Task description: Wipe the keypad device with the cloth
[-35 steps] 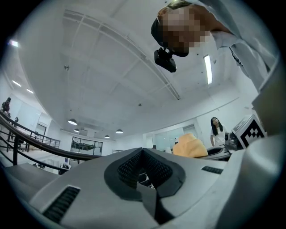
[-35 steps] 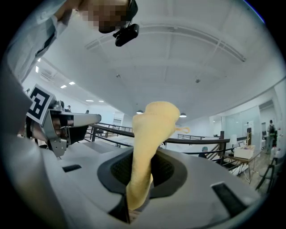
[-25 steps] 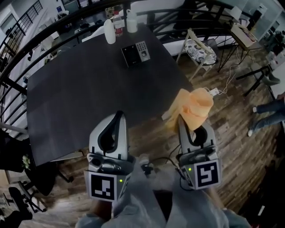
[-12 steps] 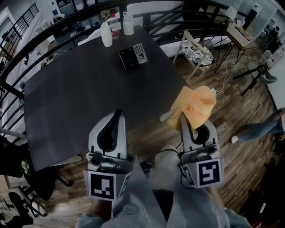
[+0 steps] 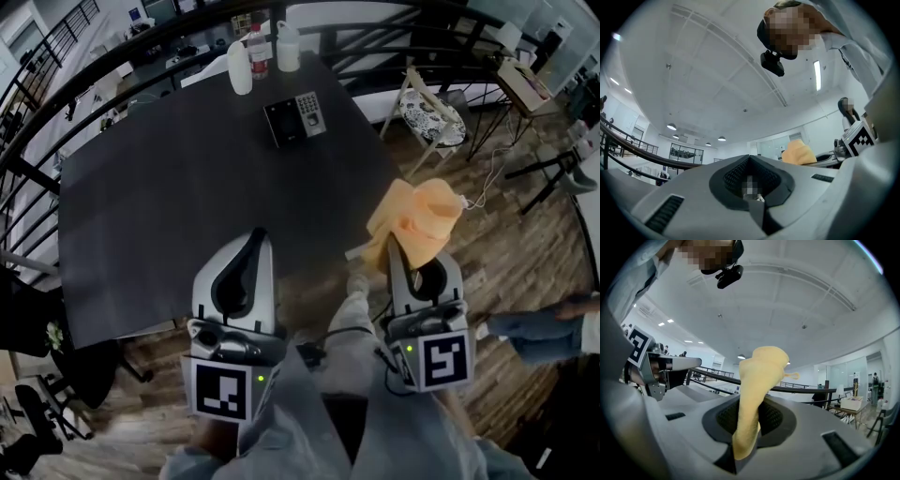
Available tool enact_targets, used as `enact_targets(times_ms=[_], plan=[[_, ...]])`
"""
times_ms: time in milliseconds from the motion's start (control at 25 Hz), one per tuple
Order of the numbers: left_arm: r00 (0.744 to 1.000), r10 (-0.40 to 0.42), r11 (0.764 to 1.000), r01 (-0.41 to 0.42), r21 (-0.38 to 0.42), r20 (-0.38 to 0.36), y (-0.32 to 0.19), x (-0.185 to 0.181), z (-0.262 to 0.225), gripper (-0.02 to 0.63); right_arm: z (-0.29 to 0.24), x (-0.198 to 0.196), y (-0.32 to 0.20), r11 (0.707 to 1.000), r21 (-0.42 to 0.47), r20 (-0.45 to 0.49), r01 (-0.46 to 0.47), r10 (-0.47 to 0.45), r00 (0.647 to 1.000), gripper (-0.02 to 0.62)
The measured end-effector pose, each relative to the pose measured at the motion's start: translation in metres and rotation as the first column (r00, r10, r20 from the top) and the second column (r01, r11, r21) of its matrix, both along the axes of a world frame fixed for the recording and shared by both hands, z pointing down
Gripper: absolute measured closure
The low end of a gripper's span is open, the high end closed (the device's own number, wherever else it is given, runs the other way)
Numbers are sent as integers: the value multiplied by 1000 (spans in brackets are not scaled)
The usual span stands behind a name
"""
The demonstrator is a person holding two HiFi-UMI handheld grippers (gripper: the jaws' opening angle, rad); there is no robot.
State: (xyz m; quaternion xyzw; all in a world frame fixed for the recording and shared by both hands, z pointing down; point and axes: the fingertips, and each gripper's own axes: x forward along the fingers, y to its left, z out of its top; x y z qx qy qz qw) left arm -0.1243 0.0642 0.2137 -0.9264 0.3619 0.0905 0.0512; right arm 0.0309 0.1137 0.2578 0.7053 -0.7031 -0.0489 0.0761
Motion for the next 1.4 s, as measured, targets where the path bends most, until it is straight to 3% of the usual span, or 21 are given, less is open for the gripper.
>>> enact_targets(times_ms=[400,720,1400], plan=[[996,-87,996,87,0,23,-34,30,0,594,1,35,-52,996,7,30,86,-86,996,526],[989,-148,989,148,-5,24,-63,76,-5,594,-1,79,-87,989,-6,41,150,-149,988,525],[950,-310,951,310,-20,-18,-95,155,-14,594,-10,162,-147,949,15,54,315,-316,947,525]])
